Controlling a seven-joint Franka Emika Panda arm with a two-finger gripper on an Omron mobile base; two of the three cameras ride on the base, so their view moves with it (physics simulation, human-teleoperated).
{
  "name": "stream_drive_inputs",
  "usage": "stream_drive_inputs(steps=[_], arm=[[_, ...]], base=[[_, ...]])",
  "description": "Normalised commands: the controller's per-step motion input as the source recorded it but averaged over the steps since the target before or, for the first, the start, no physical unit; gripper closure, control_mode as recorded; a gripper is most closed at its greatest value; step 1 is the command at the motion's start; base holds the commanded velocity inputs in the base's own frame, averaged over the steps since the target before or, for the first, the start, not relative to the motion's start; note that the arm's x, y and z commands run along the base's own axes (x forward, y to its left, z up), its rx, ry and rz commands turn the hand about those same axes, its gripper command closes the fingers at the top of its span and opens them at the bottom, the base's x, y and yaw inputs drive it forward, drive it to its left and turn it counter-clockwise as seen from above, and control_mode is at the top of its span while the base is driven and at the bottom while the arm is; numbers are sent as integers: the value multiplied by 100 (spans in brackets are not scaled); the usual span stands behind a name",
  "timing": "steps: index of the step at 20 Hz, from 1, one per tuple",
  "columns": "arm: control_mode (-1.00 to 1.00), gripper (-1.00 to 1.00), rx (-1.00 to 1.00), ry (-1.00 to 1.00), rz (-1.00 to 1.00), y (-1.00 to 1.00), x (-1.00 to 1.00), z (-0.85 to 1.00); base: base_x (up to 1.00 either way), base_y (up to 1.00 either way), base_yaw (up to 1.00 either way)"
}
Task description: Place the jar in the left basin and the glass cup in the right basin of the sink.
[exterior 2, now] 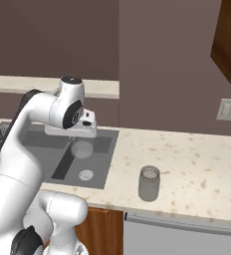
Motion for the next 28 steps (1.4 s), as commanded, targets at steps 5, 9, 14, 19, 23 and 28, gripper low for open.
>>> stream_drive_inputs(steps=[5, 9, 14, 19, 23, 28], arm=[[-100, 100, 6, -2, 0, 22, 2, -9], [-100, 100, 5, -1, 0, 23, 4, -14], [-100, 100, 2, -5, 0, 20, 17, -19], [-100, 100, 0, -1, 0, 14, 31, -22], [-100, 100, 0, 1, 1, 8, 37, -26], [-100, 100, -1, 5, 4, 6, 40, -28]], base=[[0, 0, 0], [0, 0, 0], [0, 0, 0], [0, 0, 0], [0, 0, 0], [0, 0, 0]])
